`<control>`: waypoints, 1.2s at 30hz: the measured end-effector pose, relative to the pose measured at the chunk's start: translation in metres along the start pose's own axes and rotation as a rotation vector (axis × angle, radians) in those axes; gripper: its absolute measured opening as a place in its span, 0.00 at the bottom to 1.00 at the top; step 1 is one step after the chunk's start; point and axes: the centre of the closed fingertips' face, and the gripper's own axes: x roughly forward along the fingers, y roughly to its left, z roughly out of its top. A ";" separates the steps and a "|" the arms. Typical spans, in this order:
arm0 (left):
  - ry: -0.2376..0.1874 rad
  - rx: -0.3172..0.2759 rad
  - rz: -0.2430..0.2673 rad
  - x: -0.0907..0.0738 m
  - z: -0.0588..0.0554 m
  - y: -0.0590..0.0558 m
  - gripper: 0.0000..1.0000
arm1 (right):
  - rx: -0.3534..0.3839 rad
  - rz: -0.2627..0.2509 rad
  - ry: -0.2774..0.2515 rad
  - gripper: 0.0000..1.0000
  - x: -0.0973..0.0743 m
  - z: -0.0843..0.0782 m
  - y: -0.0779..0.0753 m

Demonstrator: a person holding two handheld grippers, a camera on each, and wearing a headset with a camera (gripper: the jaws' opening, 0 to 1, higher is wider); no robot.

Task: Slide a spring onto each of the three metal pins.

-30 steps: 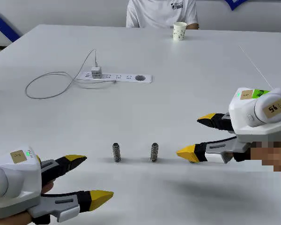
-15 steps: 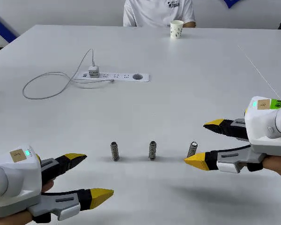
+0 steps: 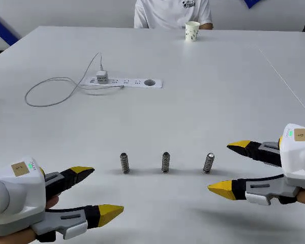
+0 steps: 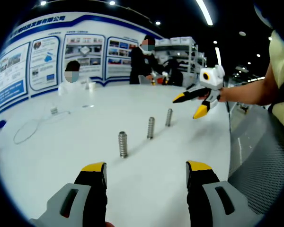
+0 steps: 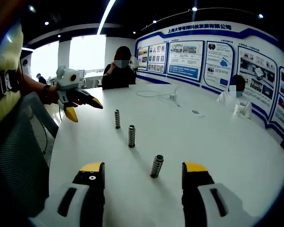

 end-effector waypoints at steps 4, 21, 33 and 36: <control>0.001 0.000 -0.002 0.000 -0.001 -0.001 0.69 | 0.011 -0.006 -0.016 0.68 -0.001 -0.001 0.001; -0.007 -0.012 -0.007 0.002 -0.003 -0.002 0.69 | 0.043 -0.038 -0.043 0.72 -0.010 -0.008 0.003; -0.013 -0.021 -0.002 0.001 -0.006 0.001 0.69 | 0.056 -0.041 -0.043 0.72 -0.012 -0.010 0.006; -0.014 -0.022 -0.001 0.001 -0.006 0.002 0.69 | 0.057 -0.041 -0.040 0.72 -0.012 -0.009 0.006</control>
